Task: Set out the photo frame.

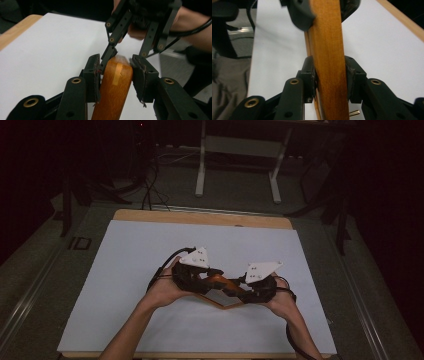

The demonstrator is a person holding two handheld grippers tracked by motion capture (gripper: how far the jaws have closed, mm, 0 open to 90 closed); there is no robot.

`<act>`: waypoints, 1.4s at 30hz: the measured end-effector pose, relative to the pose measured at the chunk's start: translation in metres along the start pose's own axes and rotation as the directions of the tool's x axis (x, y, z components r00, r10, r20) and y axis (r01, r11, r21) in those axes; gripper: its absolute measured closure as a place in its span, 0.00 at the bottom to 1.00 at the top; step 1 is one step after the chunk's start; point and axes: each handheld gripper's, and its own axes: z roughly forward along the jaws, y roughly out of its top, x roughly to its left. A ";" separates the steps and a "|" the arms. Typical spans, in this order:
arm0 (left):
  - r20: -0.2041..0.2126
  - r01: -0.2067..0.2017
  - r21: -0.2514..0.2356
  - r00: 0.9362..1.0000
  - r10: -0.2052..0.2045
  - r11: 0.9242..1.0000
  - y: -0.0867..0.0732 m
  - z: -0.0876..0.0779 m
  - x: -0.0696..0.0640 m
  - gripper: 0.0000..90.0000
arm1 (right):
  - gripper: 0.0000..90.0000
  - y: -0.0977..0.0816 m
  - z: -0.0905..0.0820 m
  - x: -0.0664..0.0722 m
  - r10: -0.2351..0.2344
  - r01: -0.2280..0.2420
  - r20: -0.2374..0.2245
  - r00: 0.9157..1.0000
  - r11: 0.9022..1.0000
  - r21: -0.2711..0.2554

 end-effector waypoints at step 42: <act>-0.131 0.115 0.011 0.985 -0.112 0.993 -0.059 0.035 0.008 0.47 | 0.76 -0.052 -0.038 -0.003 0.111 -0.108 0.034 0.993 0.992 -0.066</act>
